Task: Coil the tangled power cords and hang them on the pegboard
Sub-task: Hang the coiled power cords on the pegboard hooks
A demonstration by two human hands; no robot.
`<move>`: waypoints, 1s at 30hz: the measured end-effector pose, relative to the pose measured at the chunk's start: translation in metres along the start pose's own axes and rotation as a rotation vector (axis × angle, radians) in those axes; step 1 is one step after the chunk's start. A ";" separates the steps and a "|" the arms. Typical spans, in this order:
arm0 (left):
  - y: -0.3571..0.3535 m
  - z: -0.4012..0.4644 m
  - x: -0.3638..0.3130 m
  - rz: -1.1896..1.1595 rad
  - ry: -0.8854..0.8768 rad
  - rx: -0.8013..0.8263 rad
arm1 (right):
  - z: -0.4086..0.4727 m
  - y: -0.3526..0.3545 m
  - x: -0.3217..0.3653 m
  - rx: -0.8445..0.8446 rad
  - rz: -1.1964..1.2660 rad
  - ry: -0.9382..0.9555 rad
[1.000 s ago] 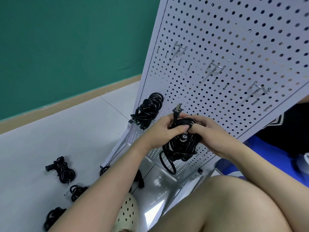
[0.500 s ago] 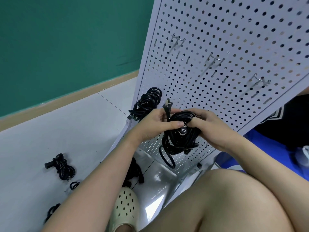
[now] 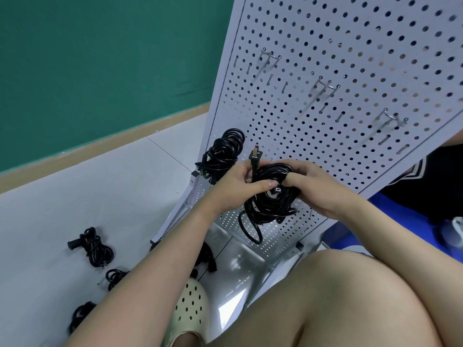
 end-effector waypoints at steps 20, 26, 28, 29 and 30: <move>0.023 0.001 -0.006 0.102 0.046 0.105 | 0.006 -0.019 0.002 0.010 0.097 -0.004; 0.020 0.000 -0.011 0.178 0.015 0.083 | 0.008 -0.016 -0.003 -0.019 0.160 -0.040; 0.020 0.000 -0.011 0.166 0.003 0.072 | 0.010 -0.016 -0.005 -0.011 0.158 -0.038; 0.020 0.000 -0.011 0.159 -0.005 0.068 | 0.010 -0.016 -0.005 -0.008 0.158 -0.035; 0.020 0.000 -0.010 0.151 -0.010 0.064 | 0.011 -0.016 -0.006 -0.007 0.157 -0.035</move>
Point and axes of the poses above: each hand's wrist, its own z-axis towards the middle knuckle, its own y-axis out of the back of the hand, x = y × z, the point moved 3 cm from there along z, towards the middle knuckle, and after that the axes turned 10 degrees about y, right-handed, at the moved point
